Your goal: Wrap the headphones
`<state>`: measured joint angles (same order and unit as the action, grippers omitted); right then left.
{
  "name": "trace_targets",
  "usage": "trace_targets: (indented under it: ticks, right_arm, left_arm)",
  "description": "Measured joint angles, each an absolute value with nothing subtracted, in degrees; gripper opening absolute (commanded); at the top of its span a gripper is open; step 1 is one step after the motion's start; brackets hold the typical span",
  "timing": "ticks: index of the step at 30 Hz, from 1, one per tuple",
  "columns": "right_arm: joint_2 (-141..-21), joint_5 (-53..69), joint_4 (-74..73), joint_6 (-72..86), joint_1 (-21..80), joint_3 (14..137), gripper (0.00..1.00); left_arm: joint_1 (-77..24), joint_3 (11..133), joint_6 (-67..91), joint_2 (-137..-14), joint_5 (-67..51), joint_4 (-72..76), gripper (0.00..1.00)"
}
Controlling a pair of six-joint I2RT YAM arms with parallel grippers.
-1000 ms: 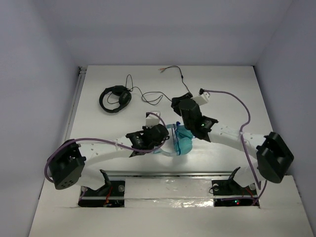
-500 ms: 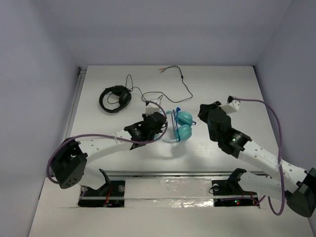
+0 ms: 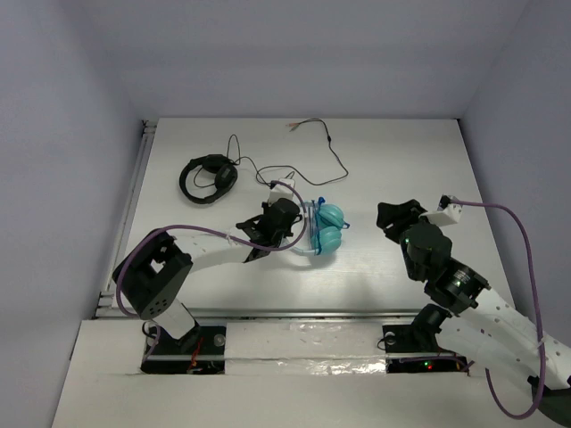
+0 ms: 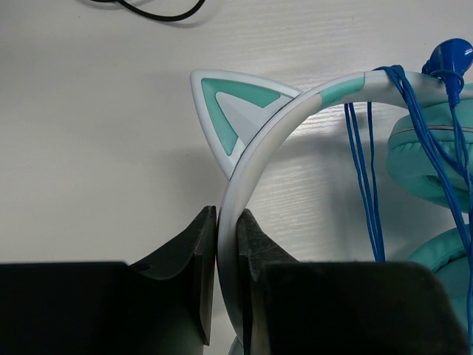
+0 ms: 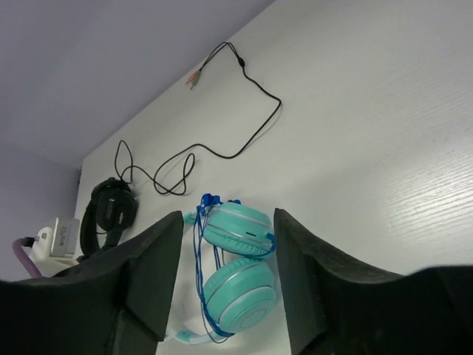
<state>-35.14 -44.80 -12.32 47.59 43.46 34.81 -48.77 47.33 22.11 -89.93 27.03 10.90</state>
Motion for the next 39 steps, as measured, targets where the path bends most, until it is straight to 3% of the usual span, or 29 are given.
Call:
trace_targets:
  ticks: [6,13,14,15,24,32,34,38,39]
  right_arm:
    - [-33.8,-43.8,-15.0,47.2,43.5,34.2,0.76]
    - [-31.4,-43.0,-17.0,47.2,43.5,34.3,0.87]
    - [-31.2,-43.0,-17.3,47.2,43.5,34.5,0.90]
    - [-30.8,-43.0,-17.7,47.2,43.5,34.7,1.00]
    - [-30.3,-43.0,-18.9,45.0,43.5,39.1,1.00]
    - [-30.5,-42.6,-21.5,45.1,43.5,44.1,1.00]
    - [-30.7,-42.2,-22.3,44.7,43.5,45.5,1.00]
    - [-32.6,-40.9,-24.9,44.0,43.5,49.1,1.00]
    - [-33.0,-40.6,-25.6,44.0,43.5,49.8,1.00]
  left_arm:
    - [-48.8,45.2,21.7,-90.3,26.7,12.3,0.13]
    - [-48.7,44.6,21.7,-91.2,26.6,14.0,0.18]
    - [-48.7,44.6,21.7,-91.2,26.6,14.3,0.19]
    - [-48.7,44.6,21.7,-91.2,26.6,14.4,0.21]
    - [-48.7,44.6,21.6,-87.9,27.2,13.4,0.43]
    - [-48.7,44.6,22.7,-76.3,27.1,11.1,0.51]
    - [-48.7,44.6,23.1,-72.4,26.5,9.9,0.62]
    - [-48.7,44.6,24.7,-61.8,24.5,6.8,0.73]
    - [-48.7,44.7,25.2,-59.0,23.9,5.9,0.82]
